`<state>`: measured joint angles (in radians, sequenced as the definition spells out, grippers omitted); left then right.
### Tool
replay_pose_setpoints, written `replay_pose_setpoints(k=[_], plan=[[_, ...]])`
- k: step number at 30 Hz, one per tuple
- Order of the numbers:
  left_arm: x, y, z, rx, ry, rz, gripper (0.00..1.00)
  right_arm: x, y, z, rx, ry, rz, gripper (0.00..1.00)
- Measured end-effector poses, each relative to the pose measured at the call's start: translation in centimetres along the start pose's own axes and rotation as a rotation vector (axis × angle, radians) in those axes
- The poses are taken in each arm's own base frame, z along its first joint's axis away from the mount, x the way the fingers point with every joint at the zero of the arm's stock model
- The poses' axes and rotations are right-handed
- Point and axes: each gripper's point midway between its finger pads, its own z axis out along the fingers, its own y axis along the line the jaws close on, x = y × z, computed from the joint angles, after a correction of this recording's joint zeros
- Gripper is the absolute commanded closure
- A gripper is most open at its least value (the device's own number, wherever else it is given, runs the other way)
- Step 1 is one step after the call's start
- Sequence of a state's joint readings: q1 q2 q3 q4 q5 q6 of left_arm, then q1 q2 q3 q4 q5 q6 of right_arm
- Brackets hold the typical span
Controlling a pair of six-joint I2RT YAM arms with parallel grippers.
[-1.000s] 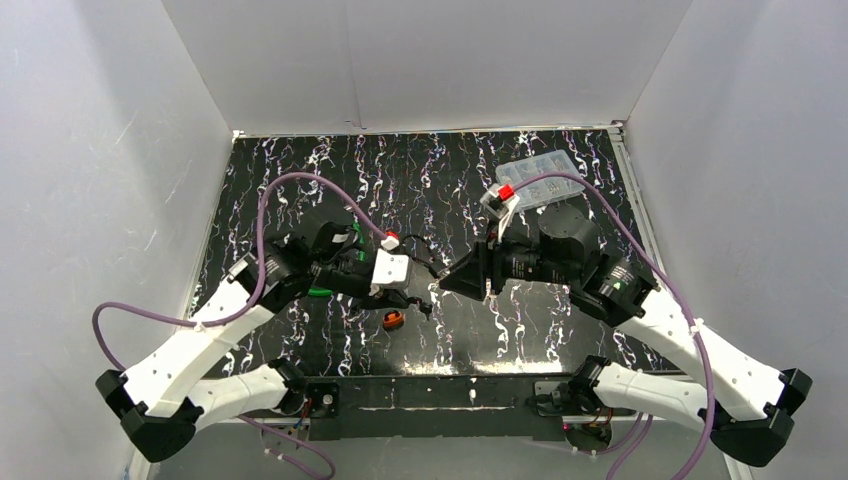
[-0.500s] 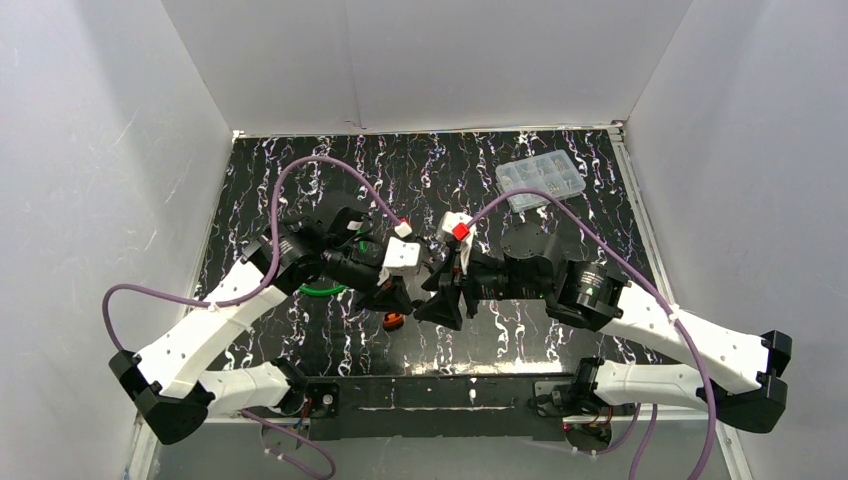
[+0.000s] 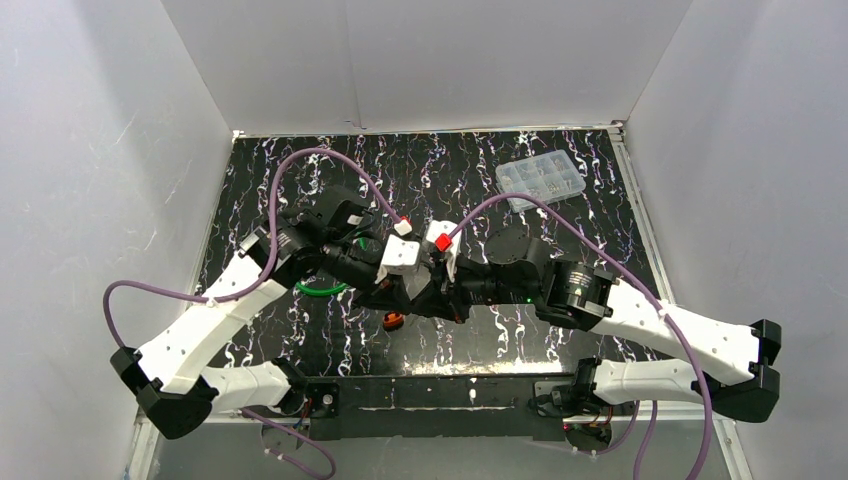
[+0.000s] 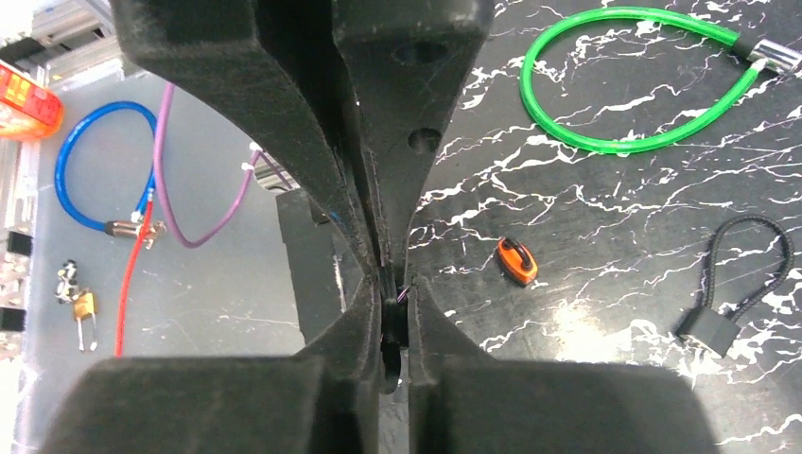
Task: Unlock with the key
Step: Adjust the key.
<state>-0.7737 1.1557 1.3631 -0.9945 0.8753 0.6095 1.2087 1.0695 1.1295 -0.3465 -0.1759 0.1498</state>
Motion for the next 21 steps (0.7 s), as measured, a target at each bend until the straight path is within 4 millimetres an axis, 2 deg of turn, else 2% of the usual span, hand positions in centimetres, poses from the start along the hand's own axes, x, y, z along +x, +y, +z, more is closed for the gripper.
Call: replay_pose_setpoints(k=[2,3,6,7,10,13,17,21], plan=[[-0.2,-0.2,-0.1,0.006,0.001,-0.004,1.0,-0.2,0.1,-0.1,-0.002,-0.002,-0.004,0.99],[-0.2,-0.2,-0.2,0.009,0.002,-0.006,0.96,-0.2,0.2,-0.1,-0.003,-0.001,-0.003,0.99],[-0.3,-0.2,-0.2,0.015,0.004,-0.006,0.66,-0.3,0.2,-0.2,-0.005,-0.001,0.003,0.99],[-0.2,-0.3,-0.2,0.015,0.008,-0.007,0.59,-0.2,0.2,-0.2,-0.005,0.0,0.004,0.99],[0.2,-0.4,-0.2,0.013,0.028,-0.031,0.49,-0.2,0.2,-0.3,0.001,-0.001,0.011,0.99],[0.4,-0.2,-0.4,-0.01,0.039,-0.039,0.45,0.2,0.3,-1.1,0.006,-0.019,0.026,0.99],[0.2,0.1,-1.1,-0.073,0.033,-0.018,0.46,0.7,0.5,-2.5,0.005,-0.069,0.046,0.99],[-0.5,0.1,-1.9,-0.15,-0.018,0.007,0.47,-0.1,0.9,-3.3,-0.009,-0.136,0.06,0.99]])
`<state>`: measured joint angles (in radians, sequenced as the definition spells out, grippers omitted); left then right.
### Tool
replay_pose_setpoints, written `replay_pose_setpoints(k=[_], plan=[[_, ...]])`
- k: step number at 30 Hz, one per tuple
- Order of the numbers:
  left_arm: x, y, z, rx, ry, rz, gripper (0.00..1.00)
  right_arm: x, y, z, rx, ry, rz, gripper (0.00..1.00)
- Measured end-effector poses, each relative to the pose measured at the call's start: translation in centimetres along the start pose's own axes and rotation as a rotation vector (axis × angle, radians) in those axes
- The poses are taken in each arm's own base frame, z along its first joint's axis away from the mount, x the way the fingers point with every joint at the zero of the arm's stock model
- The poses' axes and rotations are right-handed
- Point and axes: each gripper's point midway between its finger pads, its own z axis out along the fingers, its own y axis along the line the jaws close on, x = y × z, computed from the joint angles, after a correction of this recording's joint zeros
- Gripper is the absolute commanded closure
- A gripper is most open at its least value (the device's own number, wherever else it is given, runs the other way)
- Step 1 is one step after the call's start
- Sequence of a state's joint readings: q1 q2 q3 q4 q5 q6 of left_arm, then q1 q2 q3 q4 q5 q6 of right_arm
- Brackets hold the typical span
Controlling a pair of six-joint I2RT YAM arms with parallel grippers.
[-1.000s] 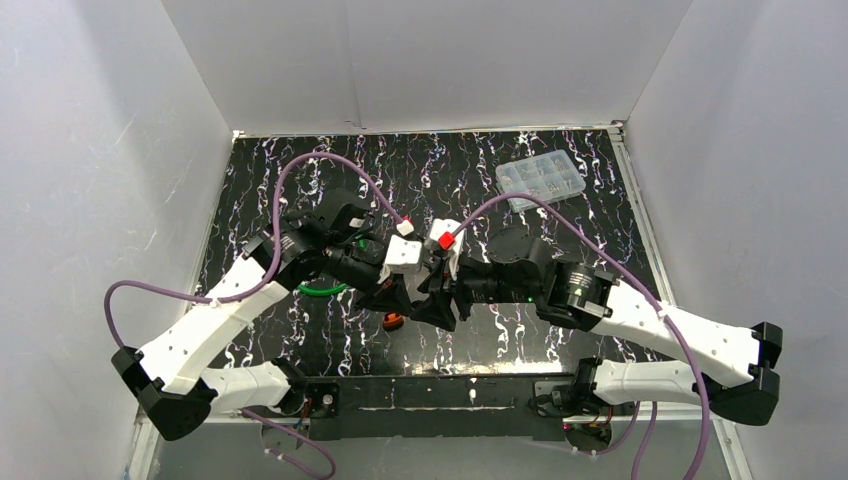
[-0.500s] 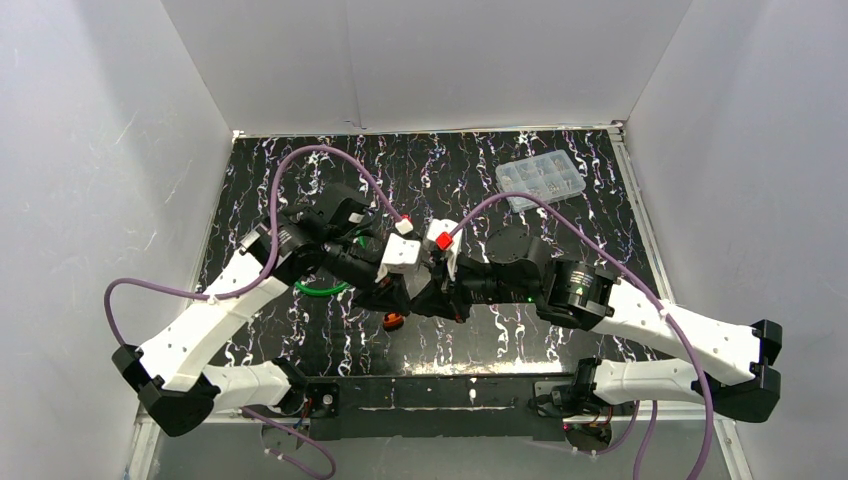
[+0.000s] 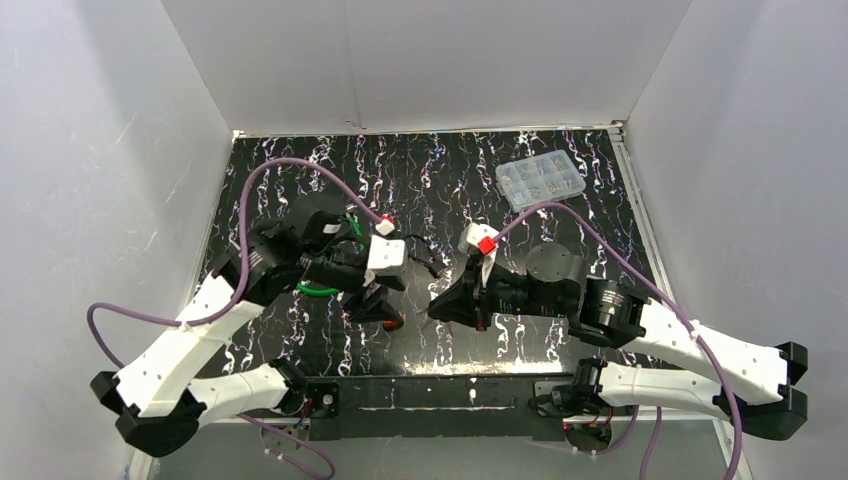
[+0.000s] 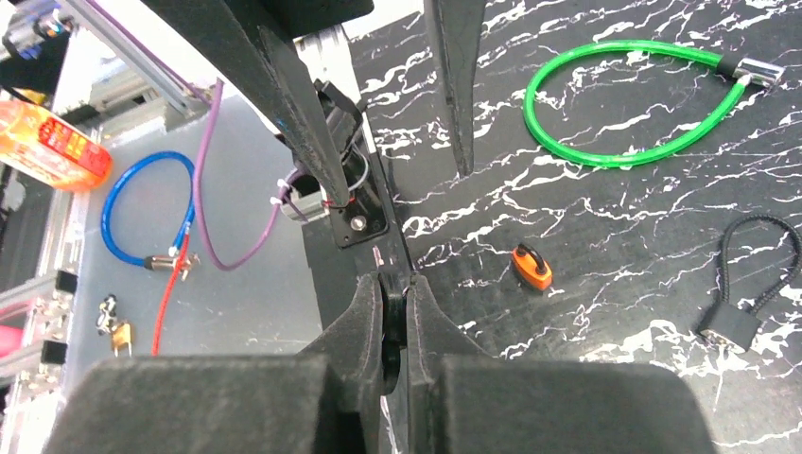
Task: Unlock with the key
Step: Adjust the key.
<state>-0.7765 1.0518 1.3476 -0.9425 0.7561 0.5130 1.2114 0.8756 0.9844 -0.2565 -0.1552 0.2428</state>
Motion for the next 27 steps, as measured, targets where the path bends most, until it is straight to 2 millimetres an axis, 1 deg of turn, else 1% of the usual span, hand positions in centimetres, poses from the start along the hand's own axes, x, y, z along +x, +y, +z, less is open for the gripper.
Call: replay_pose_setpoints(k=[7,11,14,23,24,27], plan=[[-2.1,0.0,-0.6,-0.08,-0.159,0.012,0.47,-1.7,0.2,0.1,-0.003,-0.099,0.025,0.99],[-3.4,-0.6,-0.7,-0.048,-0.215,0.013,0.47,-3.3,0.5,-0.3,-0.01,-0.161,0.024,0.99],[-3.8,-0.9,-0.5,-0.02,-0.228,-0.001,0.48,-3.9,0.7,-0.6,-0.016,-0.187,0.023,0.99],[-4.9,-0.4,-0.4,-0.029,-0.265,-0.017,0.59,-4.2,1.1,0.0,-0.021,-0.179,0.001,0.99],[-5.1,-0.4,-0.4,-0.023,-0.267,-0.022,0.61,-4.2,1.1,0.0,-0.018,-0.179,-0.001,0.99],[-5.2,-0.5,-0.1,0.001,-0.268,-0.038,0.71,-4.3,1.0,0.0,-0.008,-0.182,-0.01,0.99]])
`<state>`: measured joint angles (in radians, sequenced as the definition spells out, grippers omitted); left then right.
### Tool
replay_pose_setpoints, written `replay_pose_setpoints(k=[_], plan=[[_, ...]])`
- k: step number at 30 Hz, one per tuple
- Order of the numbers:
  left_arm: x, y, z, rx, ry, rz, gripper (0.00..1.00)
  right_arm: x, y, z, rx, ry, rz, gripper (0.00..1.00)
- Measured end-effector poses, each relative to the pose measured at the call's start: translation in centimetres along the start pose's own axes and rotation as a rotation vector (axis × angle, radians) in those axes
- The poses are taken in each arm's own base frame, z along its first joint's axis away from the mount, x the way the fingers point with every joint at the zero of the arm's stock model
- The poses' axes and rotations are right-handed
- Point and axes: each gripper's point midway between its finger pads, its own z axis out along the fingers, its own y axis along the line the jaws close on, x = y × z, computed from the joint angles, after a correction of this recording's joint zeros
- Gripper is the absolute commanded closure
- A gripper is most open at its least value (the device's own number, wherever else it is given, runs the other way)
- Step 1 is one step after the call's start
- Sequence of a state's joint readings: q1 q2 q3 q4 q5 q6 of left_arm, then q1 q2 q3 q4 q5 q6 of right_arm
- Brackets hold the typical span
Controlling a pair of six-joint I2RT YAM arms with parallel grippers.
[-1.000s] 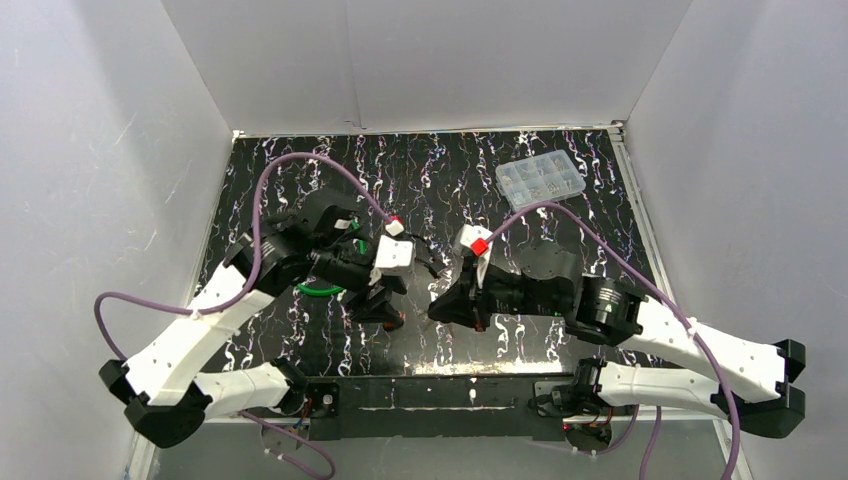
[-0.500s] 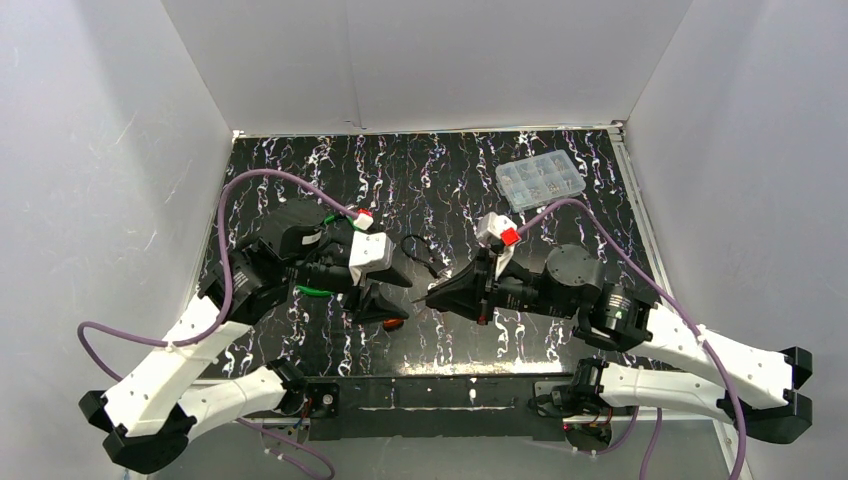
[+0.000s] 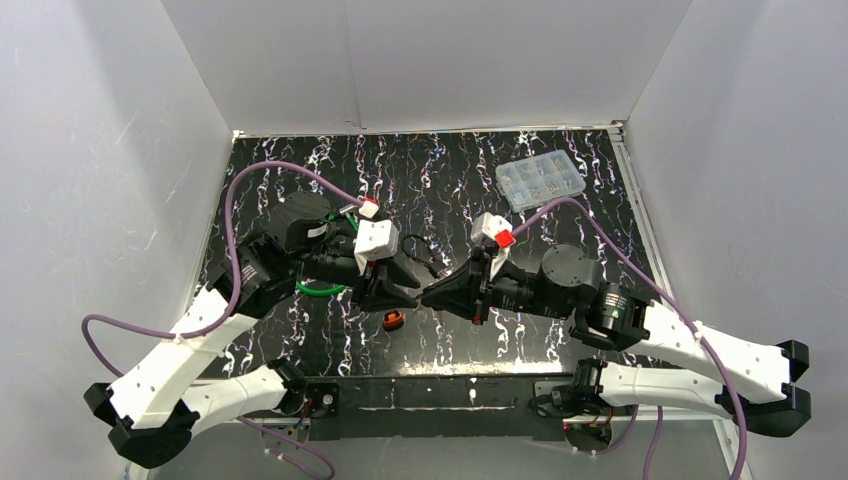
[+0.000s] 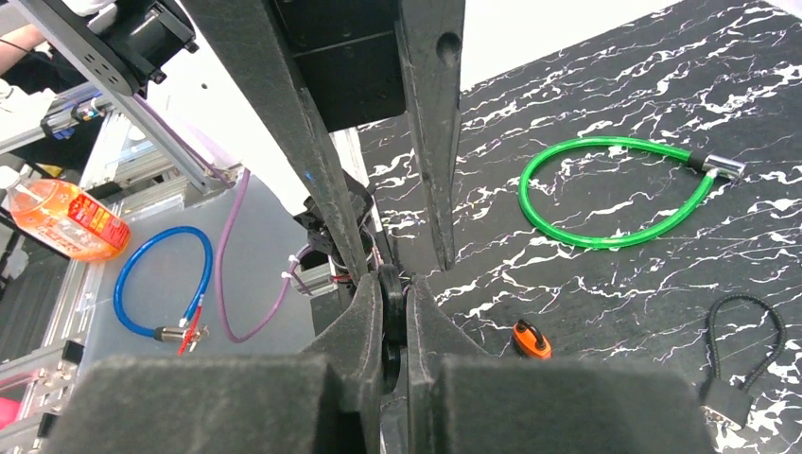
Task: Unlock with the key
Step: Adjust the key.
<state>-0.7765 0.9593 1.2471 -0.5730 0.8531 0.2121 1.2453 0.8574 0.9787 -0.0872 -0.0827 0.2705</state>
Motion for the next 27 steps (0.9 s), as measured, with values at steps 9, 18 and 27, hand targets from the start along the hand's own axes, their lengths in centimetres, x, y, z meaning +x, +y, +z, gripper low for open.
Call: replay_pose_setpoints(k=[9,18,27], plan=[[0.3,-0.2,0.1,0.015,0.014,-0.023,1.0,-0.1,-0.4,0.0,0.034,-0.009,-0.03,0.99],[0.2,-0.2,-0.2,0.003,0.031,0.001,1.0,-0.2,-0.3,0.0,0.041,-0.005,-0.041,0.65],[-2.4,0.8,-1.6,-0.042,0.105,0.093,1.0,2.4,-0.9,-2.2,0.086,0.108,-0.018,0.24]])
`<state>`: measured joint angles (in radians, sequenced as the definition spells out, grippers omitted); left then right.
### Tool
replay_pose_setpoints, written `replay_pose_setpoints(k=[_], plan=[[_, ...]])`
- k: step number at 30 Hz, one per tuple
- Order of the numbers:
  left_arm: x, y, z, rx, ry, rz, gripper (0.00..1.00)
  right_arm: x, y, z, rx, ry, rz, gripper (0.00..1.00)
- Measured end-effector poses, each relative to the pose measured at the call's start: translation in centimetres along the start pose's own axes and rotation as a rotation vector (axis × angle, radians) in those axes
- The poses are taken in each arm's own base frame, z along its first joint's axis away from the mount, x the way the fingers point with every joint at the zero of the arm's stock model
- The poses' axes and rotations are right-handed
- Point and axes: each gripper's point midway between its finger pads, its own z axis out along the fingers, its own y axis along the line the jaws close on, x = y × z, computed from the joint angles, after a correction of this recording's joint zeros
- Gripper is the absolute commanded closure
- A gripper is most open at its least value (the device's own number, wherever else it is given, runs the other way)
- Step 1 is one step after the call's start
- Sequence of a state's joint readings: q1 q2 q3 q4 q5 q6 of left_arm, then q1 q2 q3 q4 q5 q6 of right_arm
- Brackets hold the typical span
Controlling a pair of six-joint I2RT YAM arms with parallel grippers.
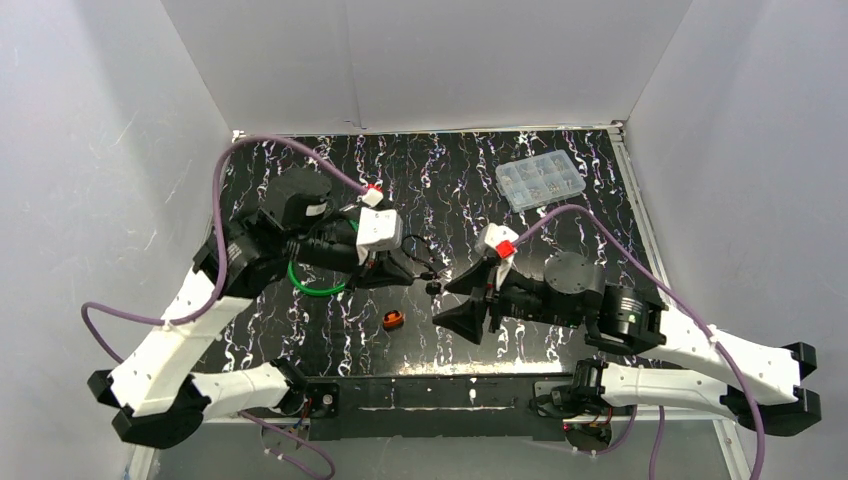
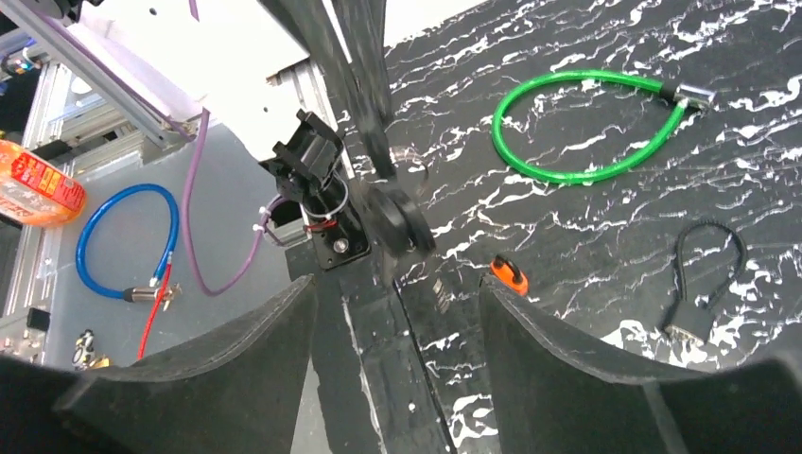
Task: Unlock with the key
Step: Adjust the key.
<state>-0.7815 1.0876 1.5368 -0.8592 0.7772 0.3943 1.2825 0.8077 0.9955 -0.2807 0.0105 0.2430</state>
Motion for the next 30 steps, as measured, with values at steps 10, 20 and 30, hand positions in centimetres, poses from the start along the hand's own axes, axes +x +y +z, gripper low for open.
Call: replay_pose_setpoints(k=[10,20,30], plan=[[2.4,1.3,-0.2,-0.016,0.186,-0.03,1.0,-4.4,-0.6,-3.2,0.063,-0.133,-0.066,0.17],[3.2,1.3,-0.6,-0.003,0.272,-0.056,1.0,-5.0,-1.1,1.4,0.066,-0.126,-0.168,0.21],[3.4,0.4,-0.9,0.027,0.284,-0.057,1.0,-4.3,-1.0,4.4,0.041,-0.084,-0.207,0.39]])
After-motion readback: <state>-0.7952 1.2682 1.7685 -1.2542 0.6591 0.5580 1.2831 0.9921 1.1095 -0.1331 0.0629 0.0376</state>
